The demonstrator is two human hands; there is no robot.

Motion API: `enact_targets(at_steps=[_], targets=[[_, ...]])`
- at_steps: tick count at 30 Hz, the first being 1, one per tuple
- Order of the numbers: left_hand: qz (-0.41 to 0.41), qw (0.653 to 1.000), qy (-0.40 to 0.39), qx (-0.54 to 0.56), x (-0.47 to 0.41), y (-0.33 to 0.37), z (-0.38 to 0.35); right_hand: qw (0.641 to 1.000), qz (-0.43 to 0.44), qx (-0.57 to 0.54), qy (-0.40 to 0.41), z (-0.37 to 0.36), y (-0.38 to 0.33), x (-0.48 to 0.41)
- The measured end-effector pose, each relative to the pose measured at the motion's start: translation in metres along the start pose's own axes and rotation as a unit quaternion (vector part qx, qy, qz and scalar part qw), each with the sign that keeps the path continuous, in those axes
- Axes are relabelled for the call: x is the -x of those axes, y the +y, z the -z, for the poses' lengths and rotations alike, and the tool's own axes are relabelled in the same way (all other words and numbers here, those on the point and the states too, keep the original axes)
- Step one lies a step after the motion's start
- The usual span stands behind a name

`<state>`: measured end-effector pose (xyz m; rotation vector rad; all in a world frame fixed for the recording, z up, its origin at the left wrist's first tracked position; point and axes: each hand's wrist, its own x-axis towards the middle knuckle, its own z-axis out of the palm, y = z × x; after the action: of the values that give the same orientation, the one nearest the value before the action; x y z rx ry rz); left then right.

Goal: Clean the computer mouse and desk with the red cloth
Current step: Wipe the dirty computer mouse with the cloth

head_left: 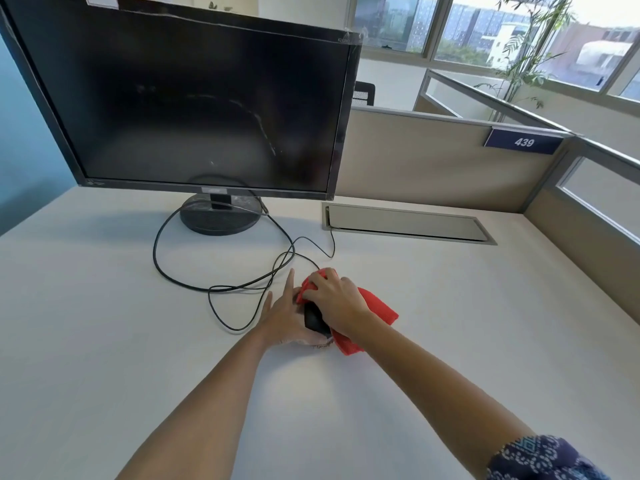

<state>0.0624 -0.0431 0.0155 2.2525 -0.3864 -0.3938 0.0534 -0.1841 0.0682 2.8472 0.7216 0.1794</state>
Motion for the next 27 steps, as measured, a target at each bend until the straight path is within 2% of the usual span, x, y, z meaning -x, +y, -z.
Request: enact_targets(at_steps=[4, 6, 8, 10, 12, 13, 15, 17, 20, 22, 24, 27], targets=[[-0.016, 1.000, 0.011, -0.015, -0.002, -0.003, -0.001, 0.995, 0.098, -0.017, -0.005, 0.002, -0.004, 0.026], [-0.021, 1.000, 0.010, -0.019, -0.003, -0.004, -0.001, 0.993, 0.091, -0.074, 0.004, 0.004, -0.001, 0.035], [-0.031, 0.999, -0.003, -0.024, -0.002, -0.004, 0.001, 0.979, -0.025, -0.198, 0.053, 0.008, 0.008, 0.038], [-0.030, 0.999, -0.022, -0.009, 0.001, -0.004, 0.007, 0.935, -0.152, -0.300, 0.112, 0.012, 0.018, 0.039], [-0.036, 0.999, -0.010, -0.005, 0.001, -0.004, 0.014, 0.905, -0.219, -0.333, 0.150, 0.012, 0.026, 0.039], [-0.047, 0.999, 0.018, 0.009, 0.000, -0.003, 0.019, 0.904, -0.232, -0.325, 0.155, 0.012, 0.027, 0.040], [-0.081, 0.990, 0.098, 0.056, -0.002, 0.003, 0.027, 0.919, -0.232, -0.282, 0.152, 0.010, 0.023, 0.040], [-0.088, 0.985, 0.127, 0.074, -0.007, 0.016, 0.031, 0.935, -0.212, -0.238, 0.154, 0.009, 0.016, 0.040], [-0.046, 0.992, 0.091, 0.068, -0.016, 0.035, 0.030, 0.966, -0.156, -0.165, 0.122, 0.006, 0.000, 0.038], [-0.003, 0.998, 0.063, 0.023, -0.018, 0.039, 0.026, 0.981, -0.120, -0.132, 0.082, 0.001, -0.011, 0.039], [0.028, 0.999, 0.032, -0.018, -0.016, 0.040, 0.022, 0.988, -0.094, -0.115, 0.050, -0.006, -0.018, 0.043], [0.041, 0.998, 0.016, -0.036, -0.013, 0.039, 0.020, 0.987, -0.090, -0.124, 0.053, -0.009, -0.017, 0.048]])
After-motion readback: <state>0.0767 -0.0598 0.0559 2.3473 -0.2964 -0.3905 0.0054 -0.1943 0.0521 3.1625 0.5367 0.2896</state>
